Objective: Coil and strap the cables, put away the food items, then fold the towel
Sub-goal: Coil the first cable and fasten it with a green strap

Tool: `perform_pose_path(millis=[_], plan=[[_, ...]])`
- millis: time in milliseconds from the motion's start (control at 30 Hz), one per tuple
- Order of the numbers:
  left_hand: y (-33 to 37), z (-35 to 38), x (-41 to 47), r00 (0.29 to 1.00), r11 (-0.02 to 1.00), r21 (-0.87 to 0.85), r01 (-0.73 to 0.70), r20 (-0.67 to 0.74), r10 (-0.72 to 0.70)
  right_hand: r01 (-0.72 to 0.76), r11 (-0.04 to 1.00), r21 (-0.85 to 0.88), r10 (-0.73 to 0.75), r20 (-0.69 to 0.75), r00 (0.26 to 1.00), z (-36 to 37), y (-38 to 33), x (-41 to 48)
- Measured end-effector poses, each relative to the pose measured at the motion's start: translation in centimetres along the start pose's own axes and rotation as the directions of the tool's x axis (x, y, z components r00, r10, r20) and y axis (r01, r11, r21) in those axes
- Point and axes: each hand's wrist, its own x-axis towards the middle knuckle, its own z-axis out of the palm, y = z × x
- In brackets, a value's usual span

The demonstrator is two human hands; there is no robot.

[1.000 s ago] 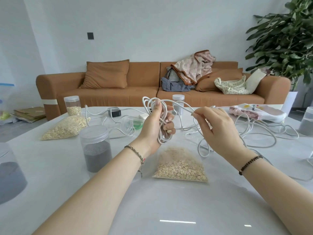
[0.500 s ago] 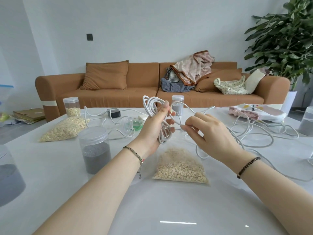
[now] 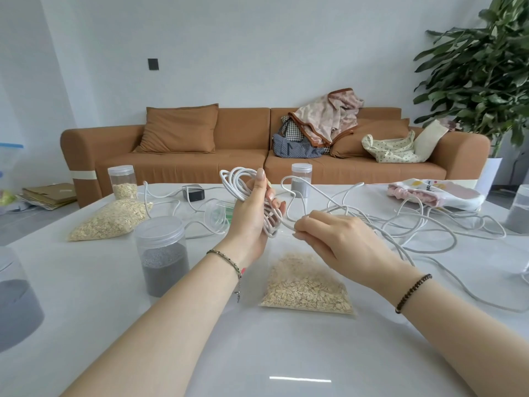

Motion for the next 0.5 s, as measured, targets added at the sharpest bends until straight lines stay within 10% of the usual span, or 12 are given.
perform_pose_path(millis=[300, 500], plan=[[2.1, -1.1, 1.1, 0.994, 0.953, -0.294, -0.067, -0.1, 0.039, 0.006, 0.997, -0.074, -0.005, 0.012, 1.0, -0.8, 1.8, -0.3], [2.7, -1.4, 0.9, 0.996, 0.871, -0.492, 0.015, 0.082, 0.03, -0.044, 0.997, -0.059, 0.046, 0.038, 0.998, -1.0, 3.3, -0.6]])
